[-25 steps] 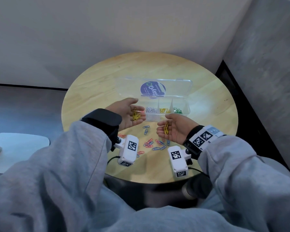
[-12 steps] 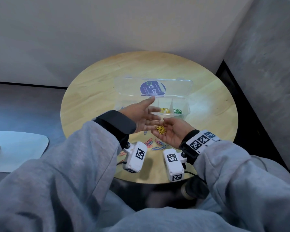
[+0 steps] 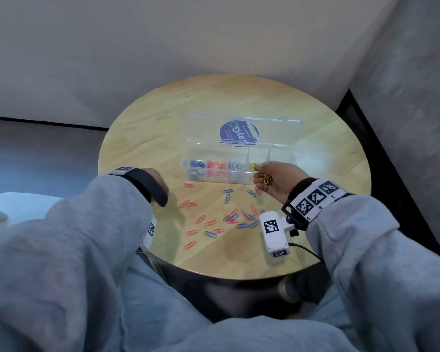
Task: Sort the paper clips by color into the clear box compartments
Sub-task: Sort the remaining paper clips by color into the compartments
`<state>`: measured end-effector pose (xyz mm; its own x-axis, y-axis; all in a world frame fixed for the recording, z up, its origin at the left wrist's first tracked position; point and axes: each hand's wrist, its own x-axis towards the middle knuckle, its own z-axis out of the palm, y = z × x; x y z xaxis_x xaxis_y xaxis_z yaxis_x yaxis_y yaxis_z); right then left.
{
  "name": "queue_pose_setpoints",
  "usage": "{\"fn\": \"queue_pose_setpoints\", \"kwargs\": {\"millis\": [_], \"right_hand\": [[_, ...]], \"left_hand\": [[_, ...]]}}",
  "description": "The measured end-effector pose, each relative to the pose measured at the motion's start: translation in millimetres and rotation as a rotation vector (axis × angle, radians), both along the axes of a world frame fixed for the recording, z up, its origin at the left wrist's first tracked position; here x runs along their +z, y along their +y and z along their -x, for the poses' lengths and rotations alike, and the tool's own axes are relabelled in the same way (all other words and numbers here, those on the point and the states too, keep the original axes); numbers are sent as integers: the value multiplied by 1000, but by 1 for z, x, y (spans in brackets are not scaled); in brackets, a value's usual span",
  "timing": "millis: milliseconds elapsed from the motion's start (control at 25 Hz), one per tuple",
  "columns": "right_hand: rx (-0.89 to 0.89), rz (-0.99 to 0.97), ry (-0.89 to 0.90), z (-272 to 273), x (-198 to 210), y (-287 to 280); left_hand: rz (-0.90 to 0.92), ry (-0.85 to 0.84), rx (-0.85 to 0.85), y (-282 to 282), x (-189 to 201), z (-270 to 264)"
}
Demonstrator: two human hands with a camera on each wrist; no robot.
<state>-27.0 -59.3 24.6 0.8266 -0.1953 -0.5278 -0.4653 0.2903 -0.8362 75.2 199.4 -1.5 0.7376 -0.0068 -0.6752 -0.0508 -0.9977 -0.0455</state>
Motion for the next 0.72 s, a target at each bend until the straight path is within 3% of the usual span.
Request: {"fn": "queue_pose_setpoints", "kwargs": {"millis": [160,360,720], "right_hand": [[-66,68,-6,-10,6,-14],[-79,114,41,-20,6,-26],[-17,253,118,-40,12,-17]], "left_hand": [[-137,195,-24,-6,-19,0],[-96,114,-36,-23,3,20],[315,-109,34,-7,-21,34]]}}
